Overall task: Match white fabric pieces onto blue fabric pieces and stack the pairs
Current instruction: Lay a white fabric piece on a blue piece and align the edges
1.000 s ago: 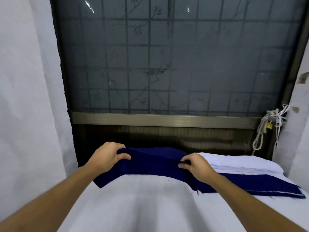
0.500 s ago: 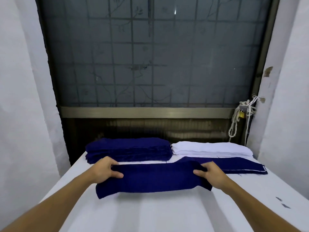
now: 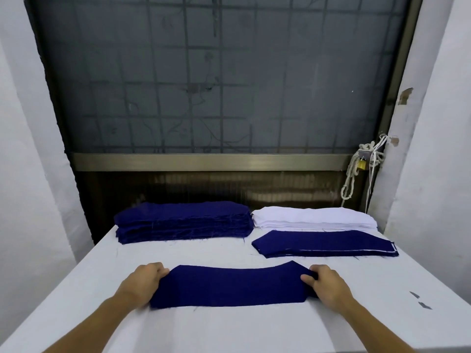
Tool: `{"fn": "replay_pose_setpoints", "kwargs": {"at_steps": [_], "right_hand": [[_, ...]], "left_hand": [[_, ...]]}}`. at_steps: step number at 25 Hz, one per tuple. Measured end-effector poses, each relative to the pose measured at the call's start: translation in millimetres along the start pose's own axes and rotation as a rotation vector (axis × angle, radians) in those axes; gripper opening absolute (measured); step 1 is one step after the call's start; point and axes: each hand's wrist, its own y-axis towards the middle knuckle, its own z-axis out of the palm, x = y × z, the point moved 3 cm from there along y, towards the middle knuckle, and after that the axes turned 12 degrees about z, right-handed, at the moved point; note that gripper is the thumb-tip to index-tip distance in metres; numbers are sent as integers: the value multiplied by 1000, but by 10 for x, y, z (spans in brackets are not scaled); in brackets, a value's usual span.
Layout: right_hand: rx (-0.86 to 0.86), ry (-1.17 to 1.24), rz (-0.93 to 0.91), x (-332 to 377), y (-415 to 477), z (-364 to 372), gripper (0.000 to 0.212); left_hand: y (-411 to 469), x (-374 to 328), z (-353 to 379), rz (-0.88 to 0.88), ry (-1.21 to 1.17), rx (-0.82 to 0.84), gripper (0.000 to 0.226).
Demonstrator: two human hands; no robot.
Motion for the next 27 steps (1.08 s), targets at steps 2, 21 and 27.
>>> {"fn": "replay_pose_setpoints", "kwargs": {"at_steps": [2, 21, 27], "right_hand": [[-19, -70, -9, -12, 50, -15, 34], [-254, -68, -11, 160, 1089, -604, 14], [-271, 11, 8, -74, 1405, -595, 14]], "left_hand": [[20, -39, 45, 53, 276, 67, 27], [1798, -1901, 74, 318, 16, -69, 25], [2678, -2496, 667, 455, 546, -3, 59]]}}
